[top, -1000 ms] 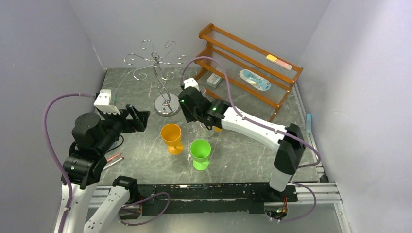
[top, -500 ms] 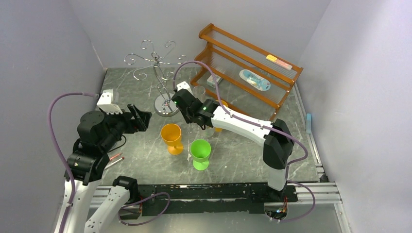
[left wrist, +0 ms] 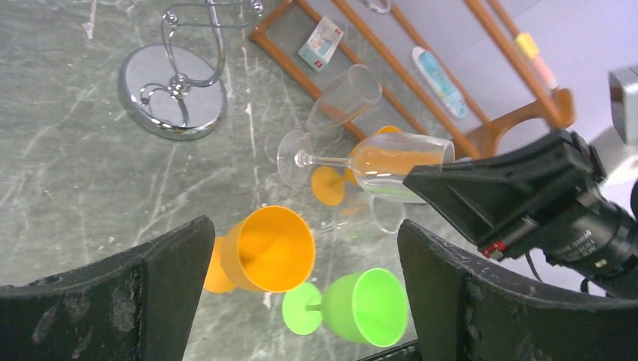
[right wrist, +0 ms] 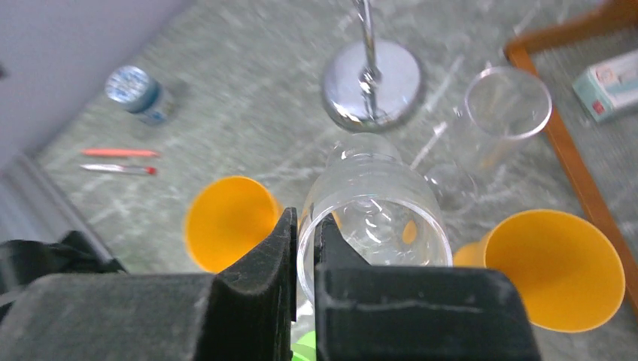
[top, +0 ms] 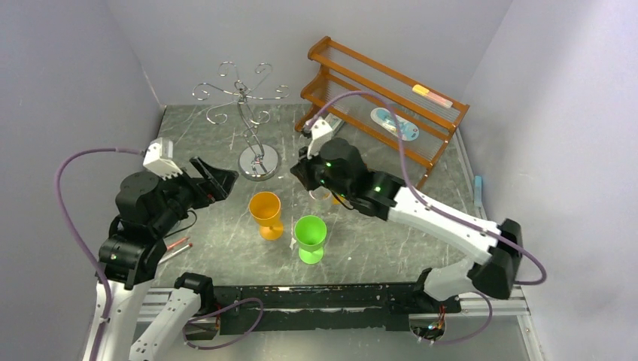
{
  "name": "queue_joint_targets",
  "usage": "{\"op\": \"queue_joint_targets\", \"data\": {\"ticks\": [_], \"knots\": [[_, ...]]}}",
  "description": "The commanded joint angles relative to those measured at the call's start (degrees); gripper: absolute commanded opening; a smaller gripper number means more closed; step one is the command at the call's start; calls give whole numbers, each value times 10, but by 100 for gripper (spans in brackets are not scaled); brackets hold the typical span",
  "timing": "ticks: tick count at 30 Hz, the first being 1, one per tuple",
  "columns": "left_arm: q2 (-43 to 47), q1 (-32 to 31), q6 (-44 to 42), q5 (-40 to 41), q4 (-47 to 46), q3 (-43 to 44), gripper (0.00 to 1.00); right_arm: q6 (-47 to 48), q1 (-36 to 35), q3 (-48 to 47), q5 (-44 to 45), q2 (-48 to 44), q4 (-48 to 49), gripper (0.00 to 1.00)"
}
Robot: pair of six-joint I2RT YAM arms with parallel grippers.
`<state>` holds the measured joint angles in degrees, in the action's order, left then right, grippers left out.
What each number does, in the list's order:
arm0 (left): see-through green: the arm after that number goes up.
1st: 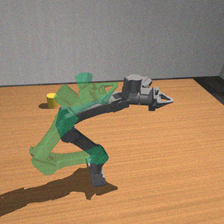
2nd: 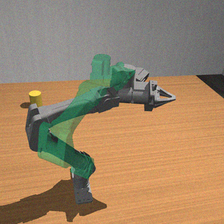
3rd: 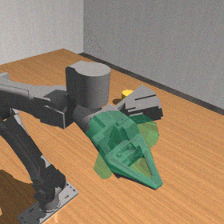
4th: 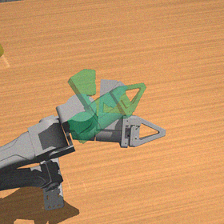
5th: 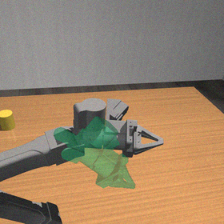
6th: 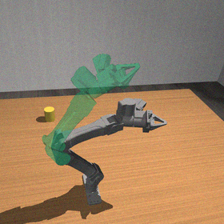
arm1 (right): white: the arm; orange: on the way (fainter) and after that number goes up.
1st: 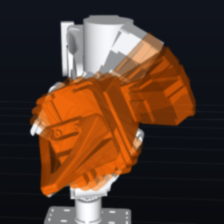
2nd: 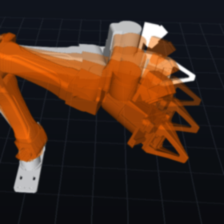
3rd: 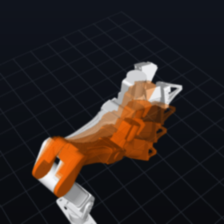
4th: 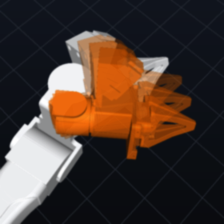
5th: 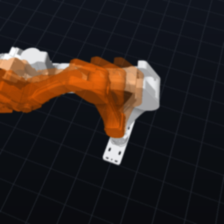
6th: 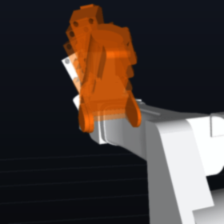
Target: Place the wine glass upside down on the wine glass rack
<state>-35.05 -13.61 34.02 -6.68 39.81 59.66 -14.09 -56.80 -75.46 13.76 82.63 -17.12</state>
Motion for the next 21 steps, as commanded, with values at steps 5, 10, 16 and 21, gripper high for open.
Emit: {"op": "queue_joint_targets", "data": {"ticks": [5, 10, 16, 21], "knots": [[14, -3, 159, -2, 25, 62, 96, -1, 0, 102, -109, -148, 218, 0], [18, -3, 274, -40, 22, 73, 97, -8, -1, 135, -182, -185, 308, 0], [33, -2, 402, -68, -6, 47, 97, 1, -11, 126, -208, -160, 403, 0], [42, -3, 504, -68, -47, 14, 89, 28, -45, 95, -211, -115, 464, 0]]}}
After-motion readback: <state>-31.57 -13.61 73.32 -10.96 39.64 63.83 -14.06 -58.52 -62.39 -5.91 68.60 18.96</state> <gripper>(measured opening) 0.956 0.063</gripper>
